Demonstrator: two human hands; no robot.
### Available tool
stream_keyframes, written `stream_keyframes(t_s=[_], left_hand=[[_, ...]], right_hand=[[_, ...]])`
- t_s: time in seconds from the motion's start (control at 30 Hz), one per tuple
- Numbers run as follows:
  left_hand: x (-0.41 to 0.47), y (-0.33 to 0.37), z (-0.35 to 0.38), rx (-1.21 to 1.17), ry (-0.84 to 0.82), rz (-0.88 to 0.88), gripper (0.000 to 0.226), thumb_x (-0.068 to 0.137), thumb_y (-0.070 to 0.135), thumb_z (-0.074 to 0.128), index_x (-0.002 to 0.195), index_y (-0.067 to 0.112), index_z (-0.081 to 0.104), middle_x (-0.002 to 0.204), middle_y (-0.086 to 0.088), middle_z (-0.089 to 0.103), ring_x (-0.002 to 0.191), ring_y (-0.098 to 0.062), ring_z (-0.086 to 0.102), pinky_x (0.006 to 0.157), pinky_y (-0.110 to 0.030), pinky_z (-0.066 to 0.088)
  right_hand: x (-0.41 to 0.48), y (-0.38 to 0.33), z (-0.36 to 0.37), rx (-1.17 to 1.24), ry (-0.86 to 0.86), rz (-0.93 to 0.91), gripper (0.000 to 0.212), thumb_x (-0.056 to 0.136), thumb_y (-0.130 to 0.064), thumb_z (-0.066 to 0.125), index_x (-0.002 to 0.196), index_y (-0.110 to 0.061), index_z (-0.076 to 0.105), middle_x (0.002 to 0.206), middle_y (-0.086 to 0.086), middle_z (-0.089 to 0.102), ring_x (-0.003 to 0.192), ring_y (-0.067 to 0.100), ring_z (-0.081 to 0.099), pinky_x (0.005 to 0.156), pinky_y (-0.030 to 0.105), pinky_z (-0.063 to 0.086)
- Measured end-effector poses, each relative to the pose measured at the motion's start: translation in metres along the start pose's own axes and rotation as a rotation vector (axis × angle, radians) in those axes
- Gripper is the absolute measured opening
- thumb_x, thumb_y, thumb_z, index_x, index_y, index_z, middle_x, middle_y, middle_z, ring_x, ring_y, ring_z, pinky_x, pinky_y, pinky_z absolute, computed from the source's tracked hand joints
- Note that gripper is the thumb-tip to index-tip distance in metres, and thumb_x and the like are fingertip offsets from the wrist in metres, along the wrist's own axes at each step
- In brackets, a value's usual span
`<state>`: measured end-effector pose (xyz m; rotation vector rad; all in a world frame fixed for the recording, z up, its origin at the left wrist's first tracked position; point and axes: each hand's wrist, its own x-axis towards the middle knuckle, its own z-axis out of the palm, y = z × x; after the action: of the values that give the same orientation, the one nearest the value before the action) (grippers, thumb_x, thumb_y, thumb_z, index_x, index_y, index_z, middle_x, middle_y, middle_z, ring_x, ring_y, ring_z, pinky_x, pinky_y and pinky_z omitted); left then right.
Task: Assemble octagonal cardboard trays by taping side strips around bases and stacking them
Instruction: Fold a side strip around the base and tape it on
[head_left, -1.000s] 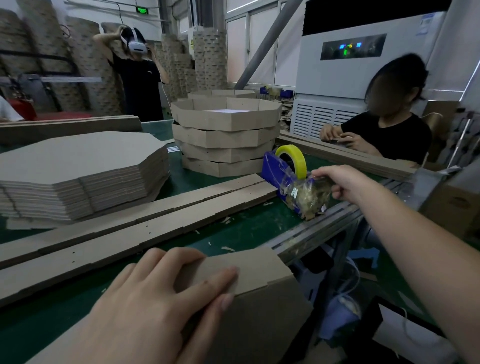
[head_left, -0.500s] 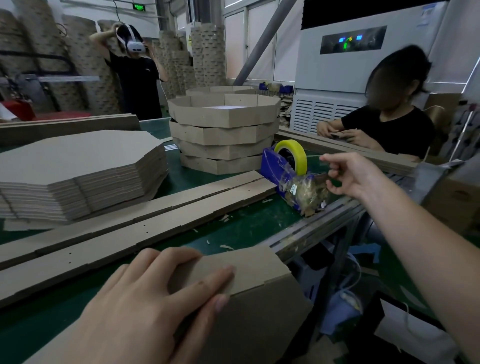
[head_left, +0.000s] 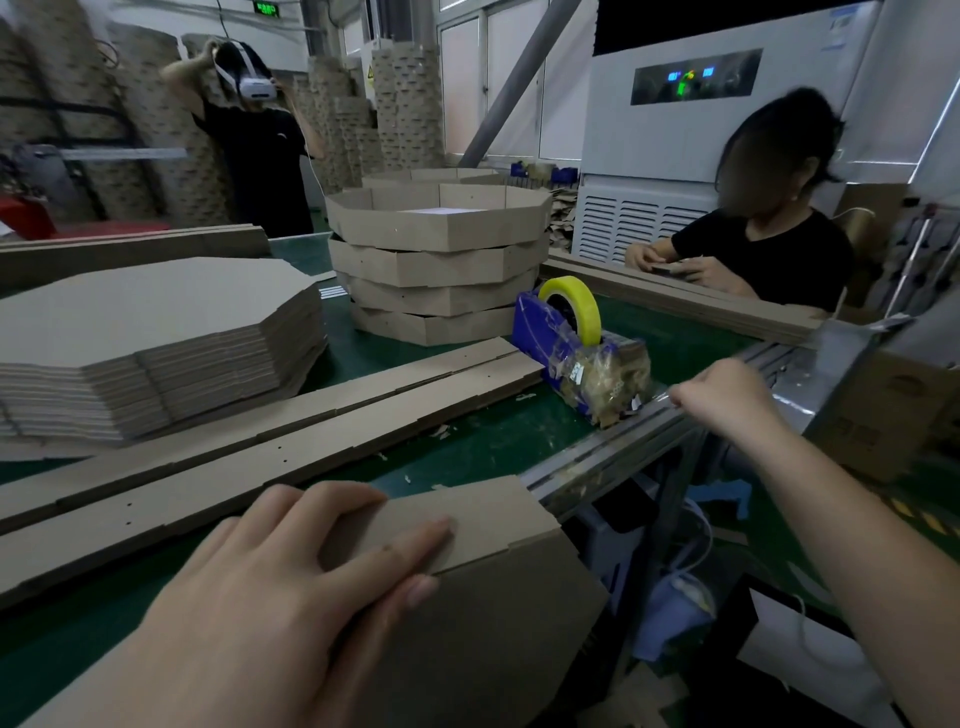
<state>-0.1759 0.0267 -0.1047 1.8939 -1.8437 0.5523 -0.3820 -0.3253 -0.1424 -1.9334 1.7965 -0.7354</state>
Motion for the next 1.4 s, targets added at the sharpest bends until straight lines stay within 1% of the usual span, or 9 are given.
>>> stream_keyframes(t_s=[0.07,0.17,0.27,0.43,0.63,0.87,1.07,1.17,1.4], left_hand=[[0.001,0.0,-0.002,0.014,-0.023,0.006,0.035,0.092,0.051,0.036,0.115,0.048,0.062,0.101,0.002,0.066,0.078,-0.025,0.064,0.054,-0.037,0.052],[0.006,0.001,-0.006,0.025,-0.056,-0.019,0.036,0.086,0.051,0.041,0.106,0.045,0.07,0.097,0.006,0.066,0.078,-0.022,0.066,0.057,-0.034,0.051],[0.012,0.006,-0.007,0.02,-0.068,-0.02,0.03,0.081,0.051,0.044,0.088,0.041,0.071,0.093,0.012,0.066,0.076,-0.017,0.067,0.064,-0.024,0.045],[0.014,0.011,-0.007,-0.011,-0.067,-0.041,0.028,0.081,0.051,0.044,0.081,0.04,0.07,0.092,0.014,0.065,0.075,-0.015,0.066,0.068,-0.007,0.022],[0.011,0.01,-0.007,-0.018,-0.058,-0.022,0.029,0.081,0.048,0.045,0.087,0.037,0.072,0.095,0.012,0.066,0.079,-0.016,0.066,0.062,-0.016,0.037],[0.007,0.011,-0.006,-0.013,-0.072,0.022,0.031,0.08,0.046,0.046,0.091,0.035,0.072,0.1,0.01,0.067,0.084,-0.017,0.067,0.061,-0.029,0.051],[0.007,0.013,-0.009,-0.03,-0.103,0.023,0.022,0.078,0.045,0.047,0.087,0.035,0.064,0.1,0.012,0.066,0.083,-0.015,0.066,0.063,-0.024,0.048],[0.007,0.011,-0.009,0.019,-0.126,0.069,0.03,0.079,0.042,0.045,0.102,0.043,0.064,0.1,0.006,0.066,0.08,-0.02,0.066,0.056,-0.032,0.052],[0.009,0.009,-0.013,0.031,-0.154,0.038,0.036,0.08,0.046,0.042,0.104,0.048,0.069,0.095,0.005,0.065,0.075,-0.02,0.066,0.054,-0.031,0.052]], right_hand=[[-0.018,-0.002,-0.008,0.036,0.051,-0.102,0.019,0.085,-0.017,0.066,0.083,0.0,0.075,0.086,0.017,0.072,0.08,0.03,0.063,0.07,0.039,0.051],[-0.074,-0.022,-0.02,0.373,-0.031,-0.289,0.015,0.082,-0.024,0.073,0.068,-0.028,0.073,0.08,-0.012,0.065,0.081,0.009,0.058,0.072,0.028,0.041],[-0.143,-0.044,-0.028,0.7,-0.249,-0.406,0.019,0.069,-0.045,0.077,0.075,-0.027,0.076,0.077,-0.007,0.065,0.064,0.005,0.055,0.066,0.025,0.042],[-0.221,-0.061,-0.026,1.025,-0.632,-0.383,0.023,0.065,-0.038,0.075,0.078,-0.019,0.077,0.05,-0.008,0.052,0.042,0.005,0.036,0.043,0.022,0.025],[-0.258,-0.07,0.003,1.113,-0.667,-0.072,0.028,0.052,-0.034,0.09,0.065,-0.012,0.076,0.036,-0.004,0.036,0.029,0.006,0.025,0.037,0.02,0.014],[-0.269,-0.08,0.011,1.264,-0.585,0.177,0.023,0.045,-0.027,0.071,0.052,-0.005,0.071,0.032,-0.001,0.03,0.025,0.006,0.02,0.032,0.011,0.014],[-0.269,-0.078,0.009,1.234,-0.678,0.238,0.021,0.048,-0.027,0.07,0.046,-0.006,0.068,0.033,0.0,0.026,0.024,0.008,0.02,0.032,0.011,0.014],[-0.263,-0.074,0.007,1.167,-0.784,0.223,0.023,0.047,-0.033,0.071,0.049,-0.01,0.07,0.037,-0.001,0.024,0.027,0.008,0.018,0.036,0.013,0.011],[-0.247,-0.061,0.004,0.982,-1.043,0.167,0.038,0.052,-0.049,0.073,0.075,-0.018,0.078,0.043,0.003,0.035,0.034,0.011,0.019,0.038,0.019,0.012]])
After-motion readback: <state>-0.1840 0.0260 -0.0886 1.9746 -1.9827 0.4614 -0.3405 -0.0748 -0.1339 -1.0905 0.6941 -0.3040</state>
